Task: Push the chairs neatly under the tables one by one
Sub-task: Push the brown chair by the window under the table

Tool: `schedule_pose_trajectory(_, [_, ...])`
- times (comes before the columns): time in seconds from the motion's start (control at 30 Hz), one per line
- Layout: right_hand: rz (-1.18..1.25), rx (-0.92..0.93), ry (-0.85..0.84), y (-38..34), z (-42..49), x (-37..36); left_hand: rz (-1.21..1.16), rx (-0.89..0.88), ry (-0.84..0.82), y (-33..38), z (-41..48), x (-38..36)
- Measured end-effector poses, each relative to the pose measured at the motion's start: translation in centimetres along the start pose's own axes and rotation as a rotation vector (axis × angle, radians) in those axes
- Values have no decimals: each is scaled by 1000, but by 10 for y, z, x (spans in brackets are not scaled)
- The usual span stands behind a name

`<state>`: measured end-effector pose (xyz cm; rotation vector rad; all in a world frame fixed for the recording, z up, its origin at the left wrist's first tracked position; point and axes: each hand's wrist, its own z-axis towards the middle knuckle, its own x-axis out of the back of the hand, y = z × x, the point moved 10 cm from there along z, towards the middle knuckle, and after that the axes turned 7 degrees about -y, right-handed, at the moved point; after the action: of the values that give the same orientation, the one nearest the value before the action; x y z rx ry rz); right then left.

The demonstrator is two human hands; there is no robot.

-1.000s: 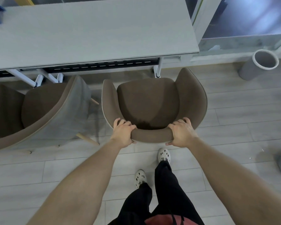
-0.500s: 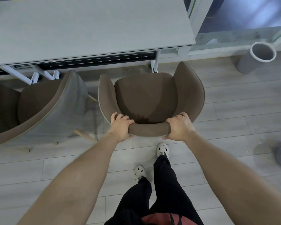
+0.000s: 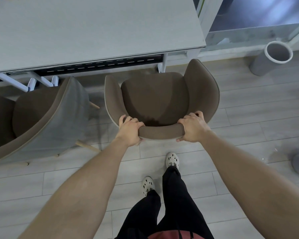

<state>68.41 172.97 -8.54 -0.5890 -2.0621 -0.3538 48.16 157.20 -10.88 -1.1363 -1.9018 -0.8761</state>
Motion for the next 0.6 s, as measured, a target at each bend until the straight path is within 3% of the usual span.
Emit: schedule_pose_trajectory(0.6, [14, -3, -6, -3, 9, 6, -20, 6, 13, -8, 5, 6])
